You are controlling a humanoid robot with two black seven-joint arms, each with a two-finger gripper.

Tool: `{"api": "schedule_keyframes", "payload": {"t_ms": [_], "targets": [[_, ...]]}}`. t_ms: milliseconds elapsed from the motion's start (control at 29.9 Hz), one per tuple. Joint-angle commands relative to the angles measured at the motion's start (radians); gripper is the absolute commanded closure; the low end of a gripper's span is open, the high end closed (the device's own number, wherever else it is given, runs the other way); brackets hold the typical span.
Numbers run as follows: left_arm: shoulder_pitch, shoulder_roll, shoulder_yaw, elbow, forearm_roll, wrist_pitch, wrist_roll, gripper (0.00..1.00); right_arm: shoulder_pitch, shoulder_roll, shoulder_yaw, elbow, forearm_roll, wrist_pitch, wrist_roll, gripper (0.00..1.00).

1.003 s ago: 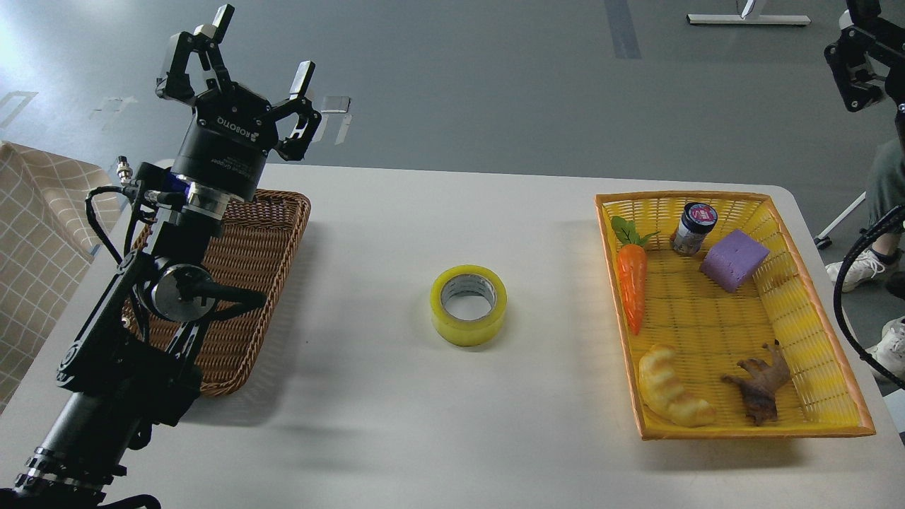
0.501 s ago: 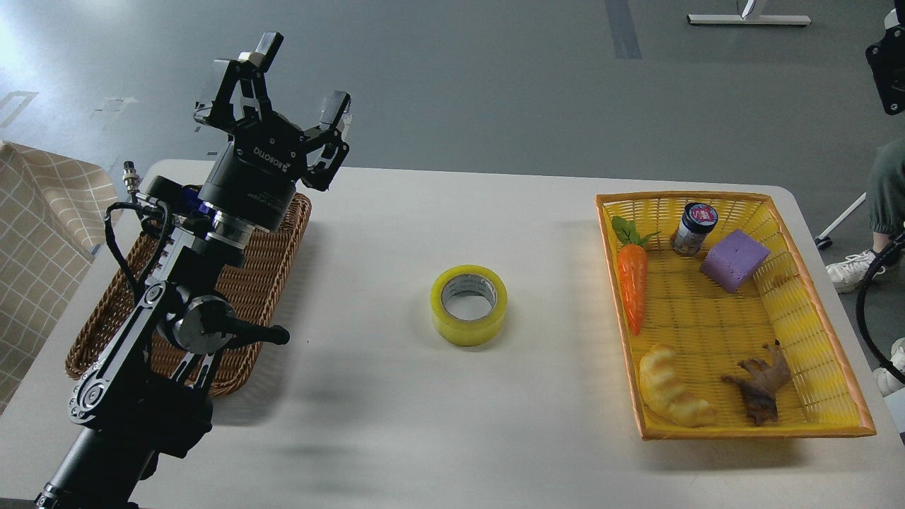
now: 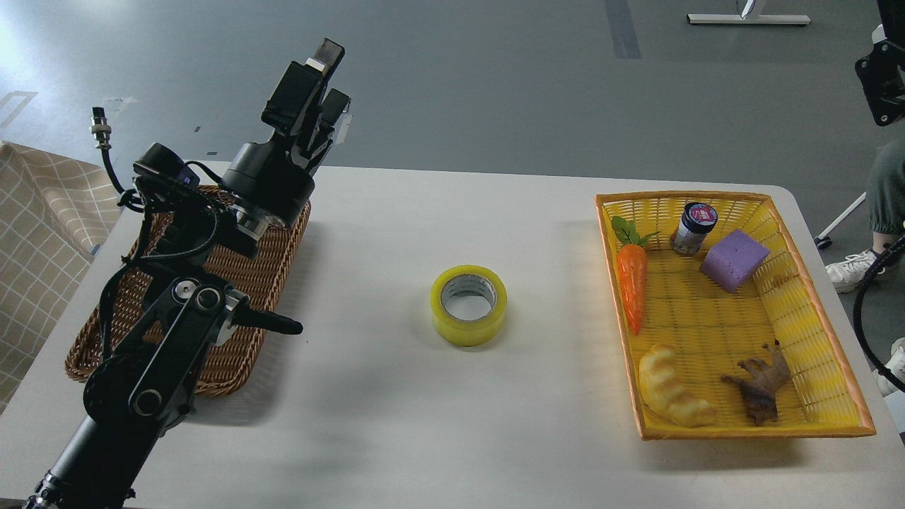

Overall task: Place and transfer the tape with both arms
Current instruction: 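Reach the left gripper toward the tape on the table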

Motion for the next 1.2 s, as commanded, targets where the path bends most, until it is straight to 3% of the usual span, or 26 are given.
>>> {"api": "schedule_keyframes", "payload": {"t_ms": [0, 234, 301, 368, 468, 602, 902, 1036, 1170], "targets": [[-0.012, 0.001, 0.076, -0.008, 0.063, 0.003, 0.089, 0.02, 0.011, -0.002, -0.002, -0.001, 0.0, 0.001, 0.0, 0.0], [-0.052, -0.013, 0.224, 0.015, 0.463, 0.008, 0.114, 0.02, 0.026, -0.003, -0.002, -0.003, 0.0, 0.001, -0.001, 0.0], [-0.069, -0.014, 0.244, 0.033, 0.517, 0.006, 0.153, 0.02, 0.027, -0.003, -0.002, -0.003, 0.0, 0.001, -0.003, 0.0], [-0.092, -0.002, 0.298, 0.045, 0.539, 0.005, 0.247, 0.02, 0.034, -0.002, -0.005, -0.003, 0.0, 0.001, -0.013, 0.0], [-0.106, 0.007, 0.362, 0.059, 0.543, 0.005, 0.314, 0.02, 0.037, -0.002, -0.005, -0.003, 0.0, 0.001, -0.02, 0.0], [-0.095, 0.03, 0.439, 0.081, 0.574, 0.005, 0.331, 0.02, 0.04, -0.002, -0.031, -0.003, -0.002, 0.001, -0.021, 0.0], [-0.057, 0.018, 0.442, 0.176, 0.634, 0.005, 0.345, 0.02, 0.064, -0.002, -0.064, -0.021, -0.002, 0.001, -0.021, 0.0], [-0.06, -0.009, 0.435, 0.222, 0.634, 0.005, 0.433, 0.02, 0.066, -0.002, -0.068, -0.038, -0.002, 0.0, -0.021, 0.0], [-0.06, -0.046, 0.441, 0.245, 0.634, 0.005, 0.457, 0.02, 0.066, -0.002, -0.068, -0.052, -0.002, 0.001, -0.02, 0.0]]}}
